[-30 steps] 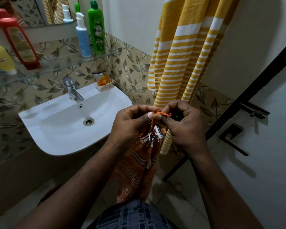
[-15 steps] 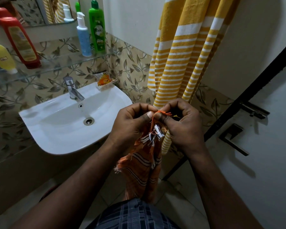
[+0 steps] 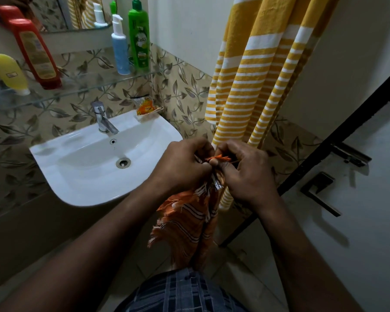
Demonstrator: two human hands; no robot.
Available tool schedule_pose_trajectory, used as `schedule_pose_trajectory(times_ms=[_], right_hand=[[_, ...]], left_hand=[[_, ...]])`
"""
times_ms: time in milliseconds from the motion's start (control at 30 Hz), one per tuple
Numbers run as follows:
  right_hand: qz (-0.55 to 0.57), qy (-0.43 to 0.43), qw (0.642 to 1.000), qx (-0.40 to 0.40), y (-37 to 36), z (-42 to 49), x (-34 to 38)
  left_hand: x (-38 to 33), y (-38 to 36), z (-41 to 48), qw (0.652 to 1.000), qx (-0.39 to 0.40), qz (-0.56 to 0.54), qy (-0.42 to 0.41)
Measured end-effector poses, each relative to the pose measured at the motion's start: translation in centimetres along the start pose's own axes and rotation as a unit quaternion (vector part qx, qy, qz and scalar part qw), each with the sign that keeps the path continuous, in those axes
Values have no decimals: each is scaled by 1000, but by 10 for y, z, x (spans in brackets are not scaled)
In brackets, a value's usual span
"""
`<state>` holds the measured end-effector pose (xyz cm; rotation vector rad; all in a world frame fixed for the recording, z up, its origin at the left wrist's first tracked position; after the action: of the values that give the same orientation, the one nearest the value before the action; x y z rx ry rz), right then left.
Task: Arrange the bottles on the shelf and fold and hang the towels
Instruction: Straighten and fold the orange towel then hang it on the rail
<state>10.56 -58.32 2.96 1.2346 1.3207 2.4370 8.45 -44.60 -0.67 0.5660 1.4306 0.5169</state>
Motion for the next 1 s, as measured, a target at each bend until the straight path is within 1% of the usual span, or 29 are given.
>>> schedule_pose_trajectory(times_ms=[33, 100, 133, 167, 200, 233, 300, 333, 367, 400, 467, 500, 533, 567, 600, 700, 733, 767, 800, 867, 900, 933, 1000], right_hand=[[-11, 7, 1000, 7, -2, 0, 1], [-33, 19, 999, 29, -5, 0, 3], [-45, 23, 998, 40, -8, 0, 3], [-58, 23, 997, 50, -11, 0, 2], [-67, 19, 996, 54, -13, 0, 1], [-70, 14, 996, 54, -14, -1, 0], [-62, 9, 997, 45, -14, -2, -1], [-56, 9, 998, 38, -12, -2, -1], [-49, 11, 998, 33, -10, -2, 0], [-45, 14, 998, 28, -8, -2, 0], [-49, 21, 998, 23, -8, -2, -1], [-51, 20, 998, 25, -9, -3, -3], [-52, 17, 998, 29, -11, -4, -6], [-55, 12, 998, 35, -14, -5, -9], [-58, 5, 998, 39, -16, -7, -13], [-51, -11, 998, 44, -21, -10, -20], [-44, -12, 998, 44, -21, -11, -19], [-36, -7, 998, 42, -21, -11, -15], [-29, 2, 999, 36, -20, -10, -11], [-18, 18, 999, 20, -14, -10, -8], [-14, 20, 1000, 16, -10, -11, -9], [-11, 20, 1000, 17, -8, -11, -11], [-10, 23, 999, 28, -6, -13, -12]], left_hand=[[8, -2, 2, 999, 8, -29, 42], [20, -5, 4, 993, 11, -72, 93], [22, -5, 4, 992, 2, -65, 104], [20, -3, 3, 994, -14, -35, 104], [15, 0, 2, 995, -40, 19, 91], [6, 5, -1, 992, -81, 82, 60], [-16, 10, -8, 971, -151, 186, -18], [-20, 9, -9, 963, -161, 212, -39], [-20, 7, -7, 964, -152, 213, -49], [-14, 1, -2, 974, -119, 187, -38], [9, -17, 10, 996, -21, 88, 23], [19, -27, 14, 997, 23, 49, 50], [25, -34, 15, 996, 44, 42, 63], [27, -36, 15, 995, 43, 56, 64], [26, -33, 12, 995, 22, 76, 59], [14, -9, 0, 980, -118, 159, 11], [9, -7, -1, 975, -139, 174, -7], [9, -9, 1, 977, -132, 166, -14], [14, -14, 5, 986, -101, 132, -10], [33, -37, 17, 997, 19, 69, 21], [39, -50, 19, 994, 77, 75, 25], [45, -61, 20, 989, 115, 84, 28], [52, -69, 19, 988, 126, 80, 35]])
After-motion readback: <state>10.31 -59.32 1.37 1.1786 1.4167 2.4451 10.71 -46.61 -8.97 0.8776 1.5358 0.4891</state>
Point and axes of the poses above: each hand's wrist, its own z-axis towards the middle knuckle, its own y-axis out of the back of the hand, x = y × z, the point moved 10 cm from there along z, towards the middle knuckle, and after that the axes turned 14 degrees about x, right-handed, at the moved point
